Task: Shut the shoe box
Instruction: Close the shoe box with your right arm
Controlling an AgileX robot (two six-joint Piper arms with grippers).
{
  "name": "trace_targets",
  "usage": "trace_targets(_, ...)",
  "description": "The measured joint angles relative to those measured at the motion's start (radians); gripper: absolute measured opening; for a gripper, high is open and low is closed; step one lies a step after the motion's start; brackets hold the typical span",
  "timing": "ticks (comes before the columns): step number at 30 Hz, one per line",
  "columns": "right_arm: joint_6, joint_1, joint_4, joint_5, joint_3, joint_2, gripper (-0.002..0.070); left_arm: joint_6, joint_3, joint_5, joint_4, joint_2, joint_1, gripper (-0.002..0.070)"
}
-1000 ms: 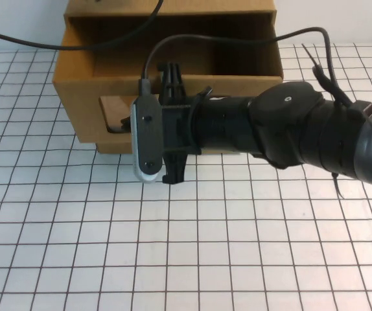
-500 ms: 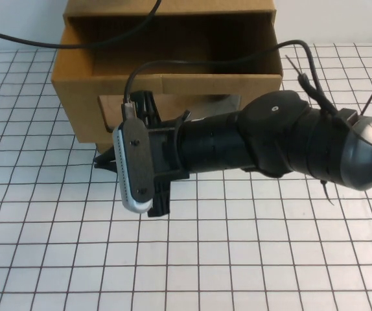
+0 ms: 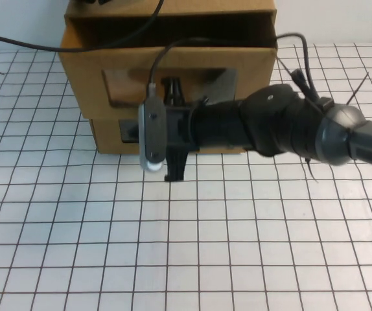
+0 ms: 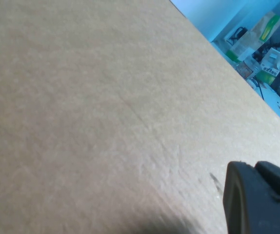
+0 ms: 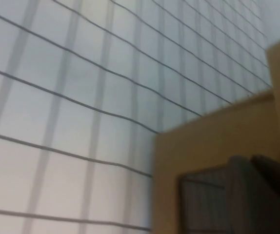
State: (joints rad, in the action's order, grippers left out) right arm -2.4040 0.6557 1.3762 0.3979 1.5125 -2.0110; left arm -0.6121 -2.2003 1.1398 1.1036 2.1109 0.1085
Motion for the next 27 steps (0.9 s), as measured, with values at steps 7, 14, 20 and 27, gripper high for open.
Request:
trace_targets(7,-0.002,-0.066,0.042,0.006,0.161,-0.079,-0.0013,-0.004,-0.004,-0.002,0.002,0.004,0.000,-0.0002)
trace_targets(14,-0.002,-0.071,0.065,-0.013,0.239,-0.146,-0.0013,-0.008,-0.006,0.000,0.002,0.006,0.000,-0.0002)
trace_targets(20,-0.004,-0.067,0.066,-0.026,0.243,-0.151,-0.0013,-0.015,-0.006,0.010,0.002,0.006,0.000,-0.0002)
trace_targets(27,0.008,-0.028,0.022,-0.117,0.241,-0.103,-0.0013,-0.022,-0.006,0.014,0.004,0.006,-0.001,-0.0002)
